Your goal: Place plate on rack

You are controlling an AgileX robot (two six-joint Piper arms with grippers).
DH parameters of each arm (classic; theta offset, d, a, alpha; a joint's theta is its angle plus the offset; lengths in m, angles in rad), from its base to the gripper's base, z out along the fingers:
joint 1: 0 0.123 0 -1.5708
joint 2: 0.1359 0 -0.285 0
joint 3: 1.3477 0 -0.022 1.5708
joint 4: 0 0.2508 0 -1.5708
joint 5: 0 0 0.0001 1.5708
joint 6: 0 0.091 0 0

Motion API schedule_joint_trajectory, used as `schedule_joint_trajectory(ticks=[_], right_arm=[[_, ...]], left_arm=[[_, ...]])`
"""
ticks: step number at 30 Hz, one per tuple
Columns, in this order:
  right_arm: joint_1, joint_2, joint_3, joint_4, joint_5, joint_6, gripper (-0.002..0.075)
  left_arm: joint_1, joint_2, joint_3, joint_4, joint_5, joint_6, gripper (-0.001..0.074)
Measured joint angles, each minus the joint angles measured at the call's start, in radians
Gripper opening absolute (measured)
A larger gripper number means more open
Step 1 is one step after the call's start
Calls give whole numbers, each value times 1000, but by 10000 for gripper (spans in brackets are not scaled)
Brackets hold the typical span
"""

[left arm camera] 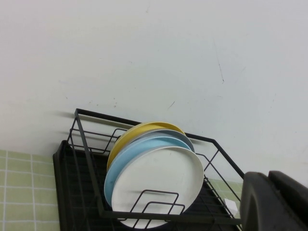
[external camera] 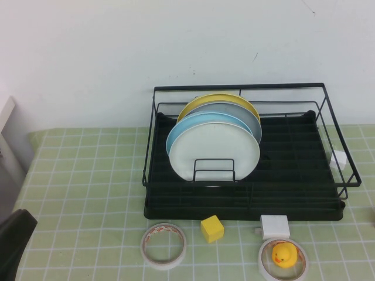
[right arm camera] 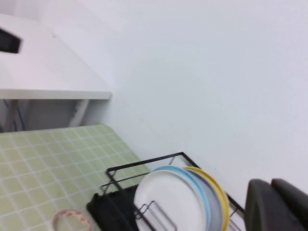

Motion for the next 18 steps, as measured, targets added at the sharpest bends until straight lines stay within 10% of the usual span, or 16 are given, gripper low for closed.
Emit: schedule_joint_trajectory(ticks=[11,18], right_arm=[[0,-64,160,-185,58,125,9],[0,-67,386,-379,-256,421,9]], left_arm=[[0,0,0,-1,0,5,-1],[0,0,0,-2,0,5,-1]])
